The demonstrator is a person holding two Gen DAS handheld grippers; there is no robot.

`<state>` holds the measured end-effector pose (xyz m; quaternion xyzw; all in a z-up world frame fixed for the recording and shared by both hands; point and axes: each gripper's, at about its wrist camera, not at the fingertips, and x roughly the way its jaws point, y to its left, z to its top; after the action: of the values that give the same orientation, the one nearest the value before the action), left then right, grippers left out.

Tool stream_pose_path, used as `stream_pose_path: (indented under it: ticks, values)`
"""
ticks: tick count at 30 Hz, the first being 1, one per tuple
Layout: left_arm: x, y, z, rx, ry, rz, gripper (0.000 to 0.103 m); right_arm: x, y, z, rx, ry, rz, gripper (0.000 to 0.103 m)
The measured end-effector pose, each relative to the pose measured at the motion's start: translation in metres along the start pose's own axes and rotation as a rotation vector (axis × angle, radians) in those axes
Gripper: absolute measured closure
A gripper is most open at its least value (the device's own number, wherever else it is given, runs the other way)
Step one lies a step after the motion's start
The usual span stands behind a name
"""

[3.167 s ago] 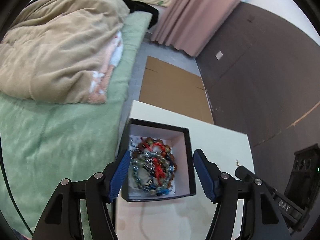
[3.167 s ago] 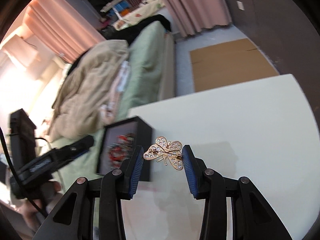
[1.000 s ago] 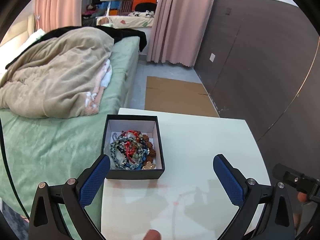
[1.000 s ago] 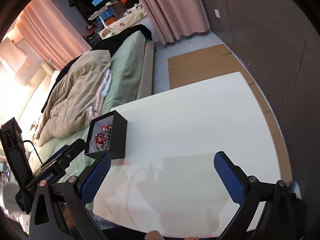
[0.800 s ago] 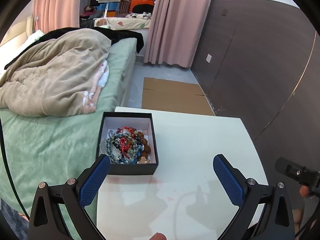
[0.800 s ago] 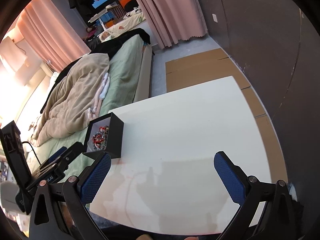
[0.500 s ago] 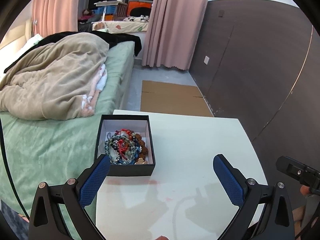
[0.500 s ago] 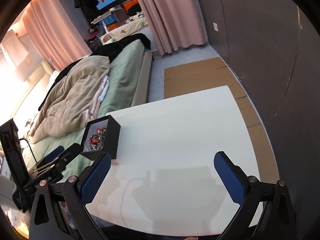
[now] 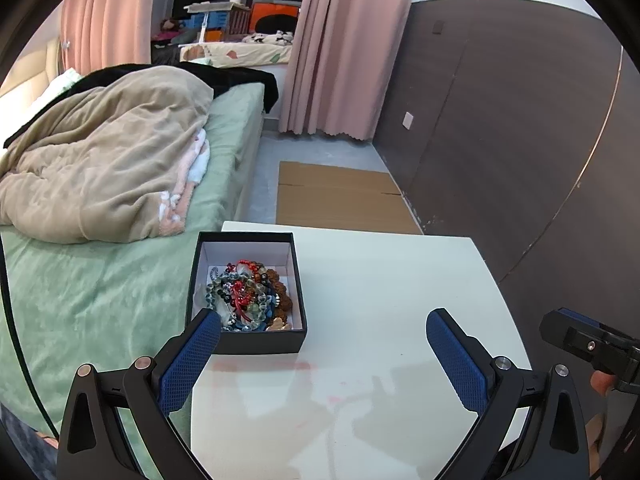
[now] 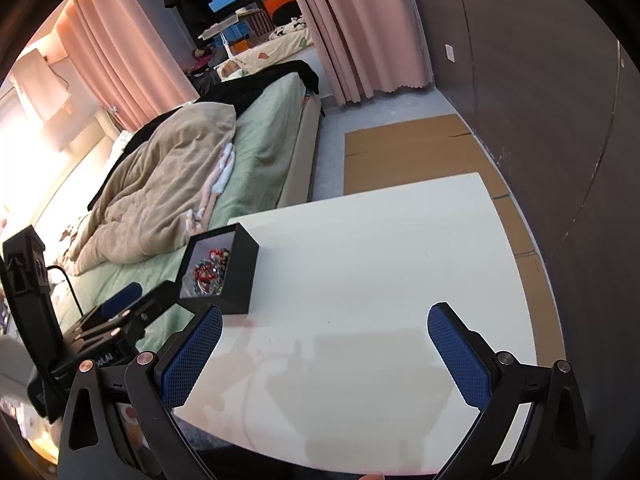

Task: Organize jewelry

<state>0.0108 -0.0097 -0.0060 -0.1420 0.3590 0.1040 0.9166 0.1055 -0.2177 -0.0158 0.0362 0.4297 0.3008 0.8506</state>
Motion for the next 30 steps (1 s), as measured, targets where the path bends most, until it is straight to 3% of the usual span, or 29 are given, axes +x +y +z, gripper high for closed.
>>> stream_pose_path:
  ticks: [30]
  values:
    - [-0.0074,-0.006,0.0016,0.011,-0.009,-0.02,0.001,-0.0067,0.0024,0.0026,-0.012,-0.012,0.003,0.0]
